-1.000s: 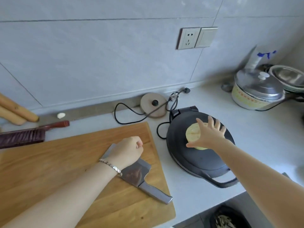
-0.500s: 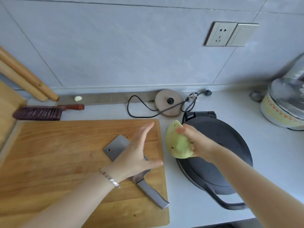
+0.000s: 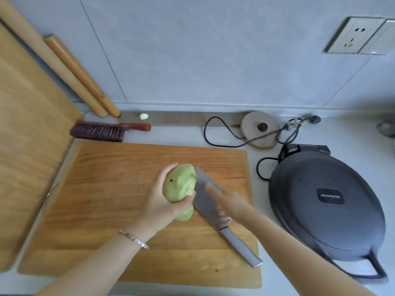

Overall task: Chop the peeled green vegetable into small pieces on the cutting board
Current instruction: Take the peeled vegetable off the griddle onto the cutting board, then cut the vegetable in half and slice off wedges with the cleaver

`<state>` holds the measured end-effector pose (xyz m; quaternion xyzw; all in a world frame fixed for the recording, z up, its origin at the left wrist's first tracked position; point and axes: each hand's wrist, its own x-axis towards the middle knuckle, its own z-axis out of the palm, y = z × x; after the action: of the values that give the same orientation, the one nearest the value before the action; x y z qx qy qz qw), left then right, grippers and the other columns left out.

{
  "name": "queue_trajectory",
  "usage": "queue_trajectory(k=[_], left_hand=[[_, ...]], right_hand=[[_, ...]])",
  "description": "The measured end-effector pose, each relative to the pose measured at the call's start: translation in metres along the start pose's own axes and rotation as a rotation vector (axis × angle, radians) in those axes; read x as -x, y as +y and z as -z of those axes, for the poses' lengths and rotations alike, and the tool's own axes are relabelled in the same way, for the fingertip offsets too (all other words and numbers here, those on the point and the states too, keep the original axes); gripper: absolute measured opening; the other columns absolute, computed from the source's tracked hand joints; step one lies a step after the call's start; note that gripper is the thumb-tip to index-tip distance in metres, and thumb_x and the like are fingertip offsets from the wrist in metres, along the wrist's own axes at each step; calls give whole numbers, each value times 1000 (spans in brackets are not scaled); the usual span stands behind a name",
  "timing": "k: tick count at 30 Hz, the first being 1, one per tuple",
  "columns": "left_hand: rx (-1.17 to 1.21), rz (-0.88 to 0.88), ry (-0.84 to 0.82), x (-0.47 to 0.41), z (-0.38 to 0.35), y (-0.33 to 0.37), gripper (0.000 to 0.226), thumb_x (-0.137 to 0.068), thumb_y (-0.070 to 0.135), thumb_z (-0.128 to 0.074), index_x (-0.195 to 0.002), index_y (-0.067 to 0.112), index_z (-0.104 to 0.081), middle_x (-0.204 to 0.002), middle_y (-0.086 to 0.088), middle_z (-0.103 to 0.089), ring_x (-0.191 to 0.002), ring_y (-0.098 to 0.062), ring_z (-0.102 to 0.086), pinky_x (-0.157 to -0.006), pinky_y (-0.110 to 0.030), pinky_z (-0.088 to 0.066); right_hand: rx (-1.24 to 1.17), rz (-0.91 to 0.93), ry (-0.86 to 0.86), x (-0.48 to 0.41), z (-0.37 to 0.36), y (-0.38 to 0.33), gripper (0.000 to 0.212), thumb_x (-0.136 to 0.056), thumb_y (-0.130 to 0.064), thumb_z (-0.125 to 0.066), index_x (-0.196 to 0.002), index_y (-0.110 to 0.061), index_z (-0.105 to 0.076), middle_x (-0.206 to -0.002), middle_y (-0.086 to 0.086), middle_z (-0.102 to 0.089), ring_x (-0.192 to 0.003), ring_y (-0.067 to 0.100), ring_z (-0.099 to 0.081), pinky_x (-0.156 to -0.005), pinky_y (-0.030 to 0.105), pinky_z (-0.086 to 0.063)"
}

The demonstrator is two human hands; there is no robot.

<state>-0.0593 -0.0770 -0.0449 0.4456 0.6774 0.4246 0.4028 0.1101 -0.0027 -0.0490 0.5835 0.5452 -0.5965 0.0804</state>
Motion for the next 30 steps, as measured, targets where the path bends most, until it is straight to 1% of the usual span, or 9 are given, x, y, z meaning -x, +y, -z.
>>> queue_trajectory(k=[1,3,5,10,15,18,21,26,30], left_hand=[[-36,46,17,-1,8,-8,74,-61,29,-80,-123,42,-41,-119,15,-50,-104,-7,-54,-89,-33,-50],[-192,100,37,-1,22,-22,72,-66,27,-78,-125,39,-39,-124,10,-45,-107,-10,-50,-89,-31,-47],[-388,104,21,1,31,-34,72,-68,26,-76,-129,34,-38,-125,10,-39,-105,-7,-42,-83,-25,-39],[-713,20,-75,5,35,-54,78,-67,30,-72,-134,31,-33,-129,7,-37,-116,-16,-38,-91,-28,-39],[-826,-22,-163,5,25,-60,79,-68,34,-69,-135,34,-28,-136,6,-32,-122,-20,-34,-93,-35,-43],[-703,46,-171,1,22,-60,79,-67,32,-71,-134,34,-30,-136,8,-33,-123,-19,-35,-97,-34,-39],[-629,119,-126,-3,22,-60,79,-65,29,-71,-134,34,-32,-133,7,-37,-120,-19,-39,-96,-32,-38],[-926,26,-134,-17,6,-60,79,-69,37,-67,-137,32,-28,-142,-1,-30,-126,-26,-33,-93,-37,-43],[-1119,-141,-208,-30,-19,-63,82,-67,36,-71,-138,26,-30,-148,-11,-27,-133,-37,-28,-101,-50,-38]], right_hand=[[334,-19,72,-3,-3,12,44,-89,-55,-47,-81,-13,-56,-74,1,-48,-66,16,-49,-58,23,-38],[790,-126,77,-4,-13,35,37,-84,-53,-51,-77,-17,-50,-77,-3,-46,-68,15,-48,-51,21,-32],[921,-201,30,-9,-25,52,44,-80,-58,-57,-91,-16,-52,-88,-4,-50,-76,16,-52,-50,20,-31],[958,-135,234,-27,-36,65,34,-87,-30,-55,-64,-18,-35,-68,-3,-39,-63,13,-46,-46,21,-29],[828,-119,268,-21,-33,72,26,-77,-24,-59,-65,-18,-36,-66,-5,-39,-54,11,-38,-45,20,-28],[607,-45,426,-13,-23,75,10,-80,-22,-52,-78,-16,-43,-67,-5,-44,-63,18,-47,-47,24,-30],[485,21,479,-4,-6,72,13,-84,-23,-46,-72,-18,-43,-63,-3,-47,-56,15,-45,-46,24,-30],[98,115,487,6,11,64,28,-78,-10,-48,-59,-14,-28,-55,-2,-31,-50,15,-26,-46,26,-23],[-110,145,472,7,20,54,23,-76,-8,-48,-63,-12,-30,-60,6,-32,-57,19,-28,-53,31,-27]])
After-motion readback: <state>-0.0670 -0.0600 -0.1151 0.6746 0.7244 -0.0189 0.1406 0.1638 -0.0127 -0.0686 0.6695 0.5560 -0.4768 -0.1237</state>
